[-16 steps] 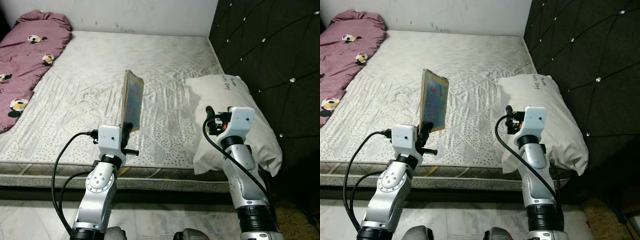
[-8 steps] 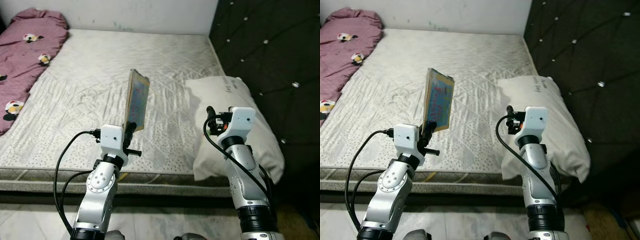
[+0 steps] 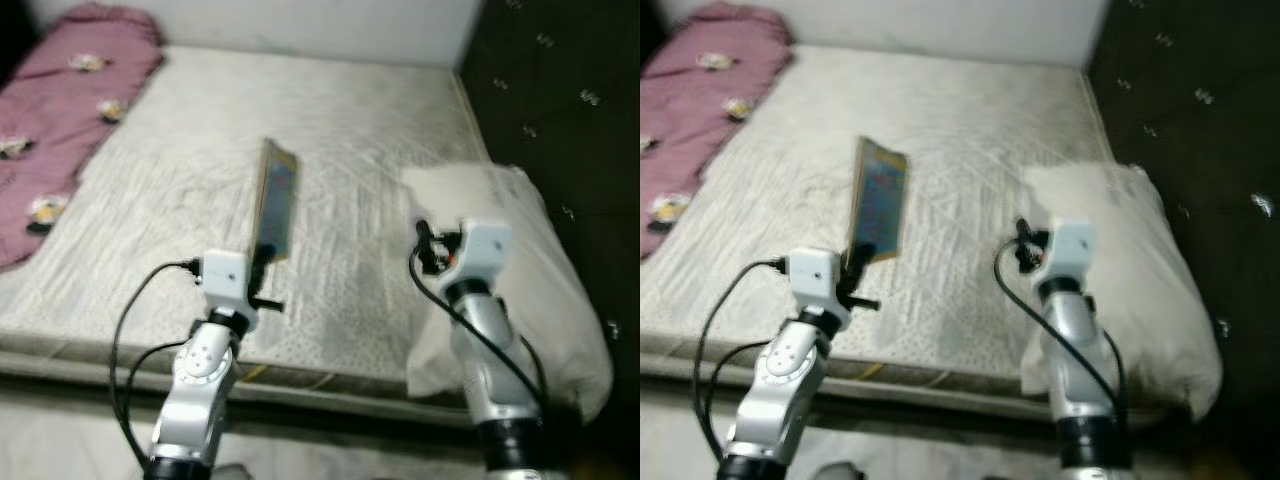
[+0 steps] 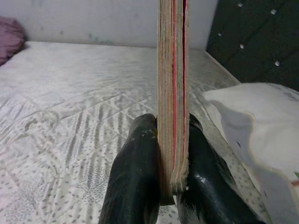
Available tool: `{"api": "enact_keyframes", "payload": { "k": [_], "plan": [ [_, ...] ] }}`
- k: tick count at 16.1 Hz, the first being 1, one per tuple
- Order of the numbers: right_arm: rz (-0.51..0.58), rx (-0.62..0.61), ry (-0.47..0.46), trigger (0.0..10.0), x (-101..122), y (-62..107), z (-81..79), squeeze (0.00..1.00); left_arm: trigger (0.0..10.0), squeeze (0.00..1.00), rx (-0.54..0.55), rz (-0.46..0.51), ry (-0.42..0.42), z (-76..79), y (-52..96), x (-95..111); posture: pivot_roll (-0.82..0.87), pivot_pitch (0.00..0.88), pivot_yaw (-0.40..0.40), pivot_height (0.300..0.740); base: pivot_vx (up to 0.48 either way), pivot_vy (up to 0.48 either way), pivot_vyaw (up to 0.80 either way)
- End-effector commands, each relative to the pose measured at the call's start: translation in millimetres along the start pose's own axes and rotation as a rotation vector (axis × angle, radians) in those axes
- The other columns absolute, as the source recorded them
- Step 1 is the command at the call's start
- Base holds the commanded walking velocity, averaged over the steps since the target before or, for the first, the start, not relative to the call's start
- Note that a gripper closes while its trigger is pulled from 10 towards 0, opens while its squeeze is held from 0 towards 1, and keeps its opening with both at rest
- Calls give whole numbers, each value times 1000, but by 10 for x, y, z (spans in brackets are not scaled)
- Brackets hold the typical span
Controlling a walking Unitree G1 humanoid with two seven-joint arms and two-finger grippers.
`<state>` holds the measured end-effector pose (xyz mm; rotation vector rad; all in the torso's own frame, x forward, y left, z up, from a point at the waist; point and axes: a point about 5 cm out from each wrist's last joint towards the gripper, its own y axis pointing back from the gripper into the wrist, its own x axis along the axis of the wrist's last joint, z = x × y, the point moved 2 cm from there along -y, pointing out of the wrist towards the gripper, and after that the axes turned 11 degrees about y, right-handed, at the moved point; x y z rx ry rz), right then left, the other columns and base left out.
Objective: Clean up the room
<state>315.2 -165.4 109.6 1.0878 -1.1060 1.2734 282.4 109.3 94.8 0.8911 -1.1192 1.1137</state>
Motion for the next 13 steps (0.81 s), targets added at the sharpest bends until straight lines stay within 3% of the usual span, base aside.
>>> {"api": "enact_keyframes", "payload": {
  "k": [1,5,8,13],
  "plan": [
    [-4,6,9,10000,-29,23,0,0,10000,0,-12,51,-6,4,-3,116,-4,46,-22,740,337,0,0],
    [-14,31,34,10000,-122,81,-30,0,10000,0,23,59,-27,-79,49,101,-6,43,-18,740,170,0,0],
    [-70,16,29,10000,-337,297,-21,0,10000,0,164,56,-62,-370,146,58,-2,39,-18,740,0,0,0],
    [-93,-16,41,10000,-396,363,8,0,10000,0,183,68,-103,-399,249,47,7,18,-27,740,0,0,0]
  ]
}}
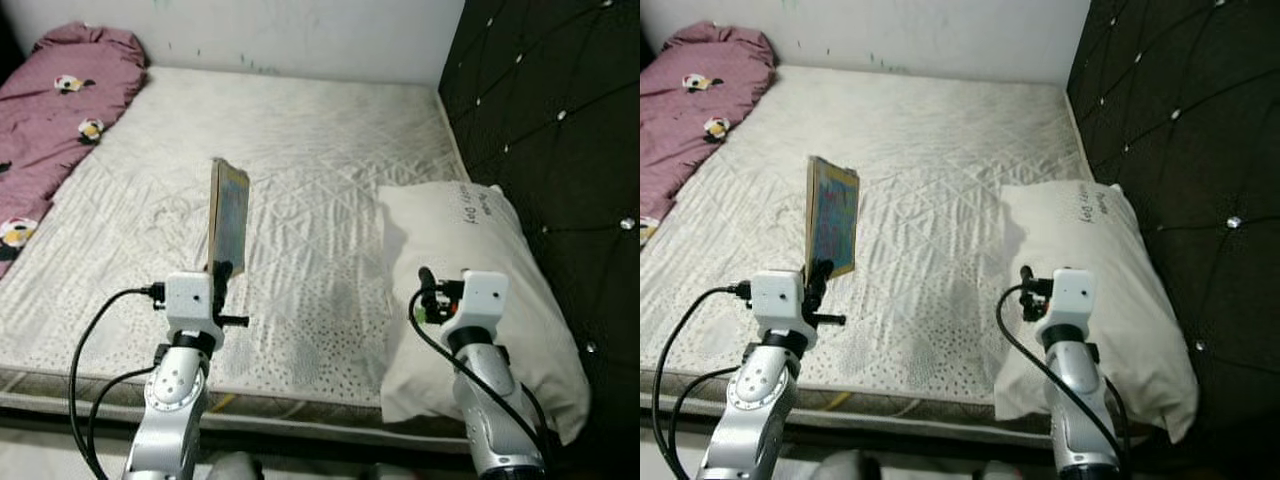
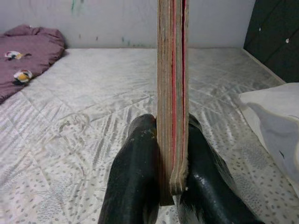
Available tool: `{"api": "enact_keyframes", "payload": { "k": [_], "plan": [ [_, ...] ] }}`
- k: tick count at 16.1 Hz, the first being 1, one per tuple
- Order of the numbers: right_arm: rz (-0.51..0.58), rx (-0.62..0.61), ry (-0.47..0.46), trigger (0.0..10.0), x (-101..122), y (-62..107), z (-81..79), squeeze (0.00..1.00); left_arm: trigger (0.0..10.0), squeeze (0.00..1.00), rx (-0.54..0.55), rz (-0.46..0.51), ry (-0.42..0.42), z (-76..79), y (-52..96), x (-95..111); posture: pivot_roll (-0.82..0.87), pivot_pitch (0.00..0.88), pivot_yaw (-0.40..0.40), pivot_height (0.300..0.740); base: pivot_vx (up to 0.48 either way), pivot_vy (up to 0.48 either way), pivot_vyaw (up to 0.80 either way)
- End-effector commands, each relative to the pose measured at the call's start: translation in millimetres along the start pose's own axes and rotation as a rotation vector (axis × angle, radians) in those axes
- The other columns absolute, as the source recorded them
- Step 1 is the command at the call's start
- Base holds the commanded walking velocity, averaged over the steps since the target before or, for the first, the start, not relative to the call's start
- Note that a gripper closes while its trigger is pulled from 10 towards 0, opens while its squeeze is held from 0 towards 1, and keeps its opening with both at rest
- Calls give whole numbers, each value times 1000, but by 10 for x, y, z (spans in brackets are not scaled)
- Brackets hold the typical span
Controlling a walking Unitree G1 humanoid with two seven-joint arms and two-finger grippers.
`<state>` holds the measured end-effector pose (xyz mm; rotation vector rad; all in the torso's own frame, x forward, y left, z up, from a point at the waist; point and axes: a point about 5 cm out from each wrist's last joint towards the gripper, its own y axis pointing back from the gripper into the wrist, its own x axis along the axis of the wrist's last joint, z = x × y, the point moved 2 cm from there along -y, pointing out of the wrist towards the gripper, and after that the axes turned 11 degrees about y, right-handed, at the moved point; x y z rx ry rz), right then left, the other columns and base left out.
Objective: Clean up the room
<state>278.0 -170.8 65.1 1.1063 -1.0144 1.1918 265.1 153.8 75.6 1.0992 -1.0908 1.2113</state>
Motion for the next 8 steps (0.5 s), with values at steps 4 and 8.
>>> {"api": "enact_keyframes", "payload": {
  "k": [4,8],
  "plan": [
    [-5,-9,-6,10000,-4,8,9,0,10000,0,16,32,-21,-18,-27,69,-6,3,-22,740,0,0,-800],
    [-24,-28,-10,10000,-74,71,15,0,10000,0,75,36,27,-112,89,34,-14,0,4,740,0,0,-800]
  ]
}}
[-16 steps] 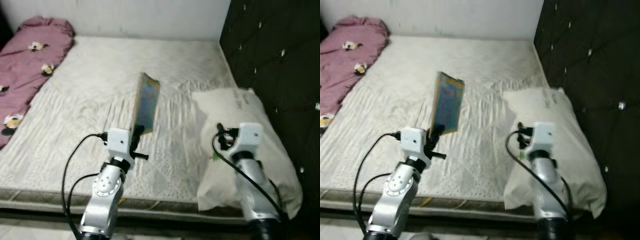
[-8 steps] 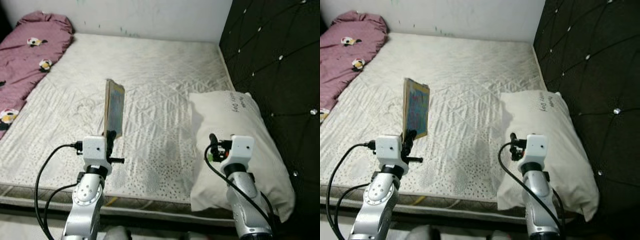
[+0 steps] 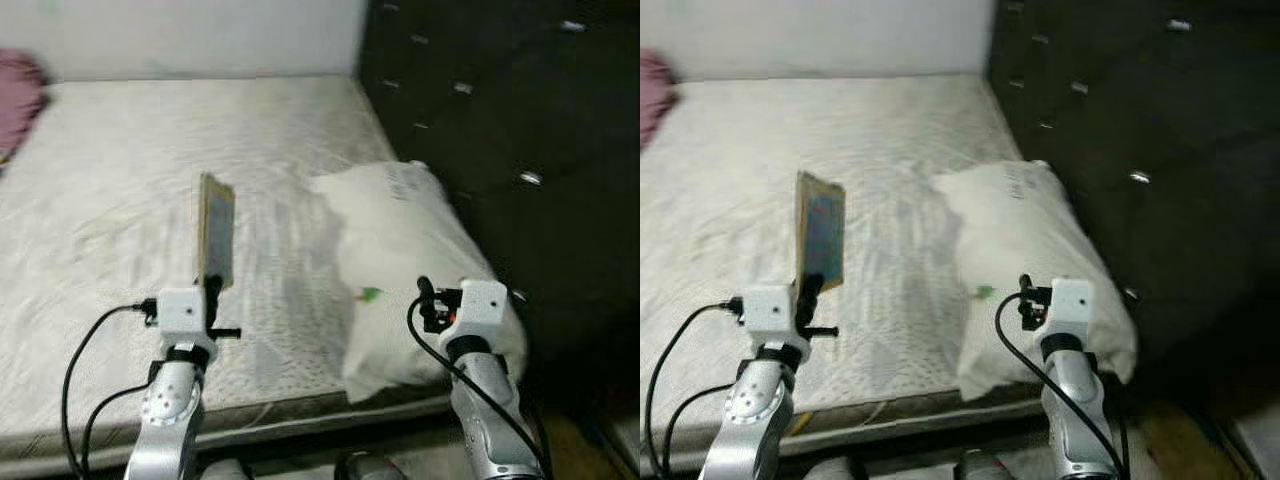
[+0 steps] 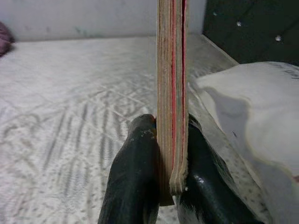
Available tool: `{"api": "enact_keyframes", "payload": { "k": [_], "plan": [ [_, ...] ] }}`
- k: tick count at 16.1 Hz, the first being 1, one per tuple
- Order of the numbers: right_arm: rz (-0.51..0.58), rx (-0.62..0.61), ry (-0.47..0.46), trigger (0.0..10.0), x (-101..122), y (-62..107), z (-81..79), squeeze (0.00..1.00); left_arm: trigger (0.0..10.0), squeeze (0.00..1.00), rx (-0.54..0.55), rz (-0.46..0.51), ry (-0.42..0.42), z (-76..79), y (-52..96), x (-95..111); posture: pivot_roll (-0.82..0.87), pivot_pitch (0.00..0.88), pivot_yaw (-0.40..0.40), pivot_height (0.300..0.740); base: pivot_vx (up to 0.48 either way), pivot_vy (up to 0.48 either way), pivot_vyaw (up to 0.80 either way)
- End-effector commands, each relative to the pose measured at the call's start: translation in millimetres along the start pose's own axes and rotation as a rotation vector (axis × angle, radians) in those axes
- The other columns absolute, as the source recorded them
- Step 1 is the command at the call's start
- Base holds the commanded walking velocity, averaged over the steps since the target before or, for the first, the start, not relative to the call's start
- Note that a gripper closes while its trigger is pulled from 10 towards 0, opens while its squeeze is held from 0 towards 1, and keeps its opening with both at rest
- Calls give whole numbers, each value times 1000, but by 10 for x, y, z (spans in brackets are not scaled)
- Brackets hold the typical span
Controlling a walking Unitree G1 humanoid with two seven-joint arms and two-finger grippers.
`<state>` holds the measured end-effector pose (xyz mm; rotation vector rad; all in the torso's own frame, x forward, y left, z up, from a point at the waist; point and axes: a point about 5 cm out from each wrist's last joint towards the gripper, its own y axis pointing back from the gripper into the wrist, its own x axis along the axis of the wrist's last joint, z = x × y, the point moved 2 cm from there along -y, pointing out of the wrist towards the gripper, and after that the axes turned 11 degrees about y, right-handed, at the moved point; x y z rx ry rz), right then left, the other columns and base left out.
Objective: Clean up the room
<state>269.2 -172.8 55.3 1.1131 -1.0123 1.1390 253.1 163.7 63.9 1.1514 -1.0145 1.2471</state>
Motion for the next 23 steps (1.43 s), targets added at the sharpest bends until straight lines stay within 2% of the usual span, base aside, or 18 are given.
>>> {"api": "enact_keyframes", "payload": {
  "k": [1,4,19,23],
  "plan": [
    [27,-1,3,10000,60,-5,2,0,10000,0,-28,78,-7,23,-36,165,-13,0,3,740,0,0,-800],
    [66,68,25,10000,134,-15,-141,0,10000,0,-31,80,-25,26,-79,172,-14,11,-3,740,0,0,0],
    [55,79,22,10000,129,-69,-129,0,10000,0,-43,67,-46,90,-135,157,-10,21,-13,740,0,0,0],
    [55,83,25,10000,133,-80,-129,0,10000,0,-44,65,-43,97,-149,153,-14,19,-16,700,0,0,0]
  ]
}}
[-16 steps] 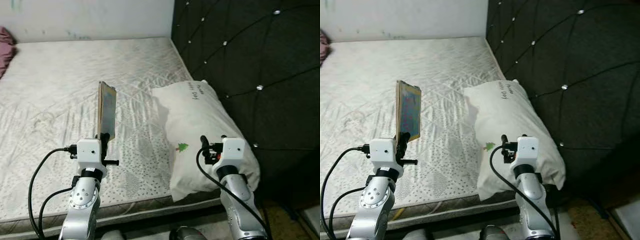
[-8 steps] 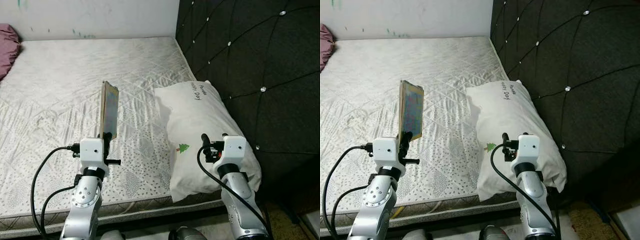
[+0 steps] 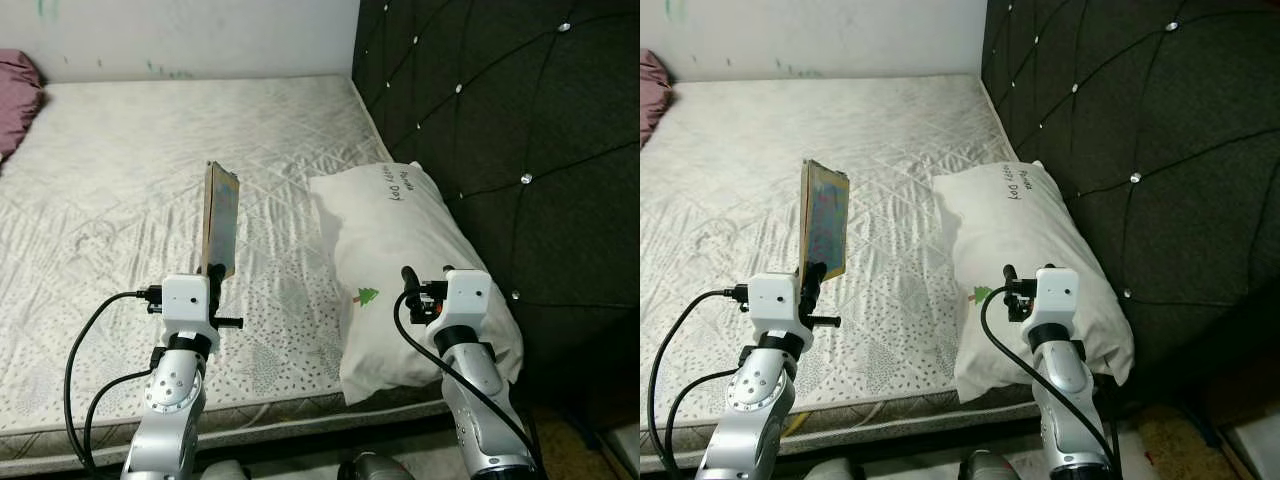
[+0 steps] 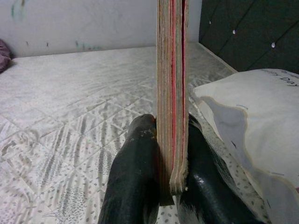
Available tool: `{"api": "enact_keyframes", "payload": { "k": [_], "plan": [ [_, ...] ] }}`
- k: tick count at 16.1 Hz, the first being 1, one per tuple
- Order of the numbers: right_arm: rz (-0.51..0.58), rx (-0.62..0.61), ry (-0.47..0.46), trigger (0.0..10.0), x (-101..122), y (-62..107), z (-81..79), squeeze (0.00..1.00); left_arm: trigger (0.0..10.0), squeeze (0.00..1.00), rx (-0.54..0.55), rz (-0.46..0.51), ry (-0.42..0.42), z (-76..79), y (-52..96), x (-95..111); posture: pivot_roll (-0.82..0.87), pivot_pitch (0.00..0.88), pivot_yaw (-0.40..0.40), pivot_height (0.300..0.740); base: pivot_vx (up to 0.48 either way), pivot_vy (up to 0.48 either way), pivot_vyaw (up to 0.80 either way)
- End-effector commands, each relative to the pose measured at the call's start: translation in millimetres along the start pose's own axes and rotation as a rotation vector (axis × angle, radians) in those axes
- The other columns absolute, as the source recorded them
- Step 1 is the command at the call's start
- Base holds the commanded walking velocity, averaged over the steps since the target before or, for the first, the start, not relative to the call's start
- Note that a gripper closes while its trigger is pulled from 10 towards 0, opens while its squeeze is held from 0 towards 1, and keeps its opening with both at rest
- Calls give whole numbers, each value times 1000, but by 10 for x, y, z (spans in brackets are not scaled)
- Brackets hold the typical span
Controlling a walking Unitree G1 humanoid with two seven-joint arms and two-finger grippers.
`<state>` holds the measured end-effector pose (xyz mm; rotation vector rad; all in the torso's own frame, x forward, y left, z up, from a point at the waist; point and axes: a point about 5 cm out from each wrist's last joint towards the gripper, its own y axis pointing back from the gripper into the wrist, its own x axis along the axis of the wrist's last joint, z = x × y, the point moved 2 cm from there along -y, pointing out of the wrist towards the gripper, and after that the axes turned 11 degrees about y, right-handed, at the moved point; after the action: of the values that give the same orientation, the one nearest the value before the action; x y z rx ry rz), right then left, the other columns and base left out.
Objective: Clean up the room
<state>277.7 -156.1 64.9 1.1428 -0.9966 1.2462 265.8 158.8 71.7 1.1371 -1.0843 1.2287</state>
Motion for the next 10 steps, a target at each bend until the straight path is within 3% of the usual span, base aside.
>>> {"api": "enact_keyframes", "payload": {
  "k": [1,5,10],
  "plan": [
    [-4,3,8,10000,-1,-21,24,0,10000,0,-6,33,-7,32,-37,72,-14,18,-16,685,0,0,0],
    [-9,6,16,10000,-4,-34,19,0,10000,0,-9,34,-10,41,-50,72,-15,14,-16,645,0,0,0],
    [-13,18,19,10000,-15,-59,2,0,10000,0,-15,38,-9,58,-73,78,-13,9,-17,645,0,0,0]
  ]
}}
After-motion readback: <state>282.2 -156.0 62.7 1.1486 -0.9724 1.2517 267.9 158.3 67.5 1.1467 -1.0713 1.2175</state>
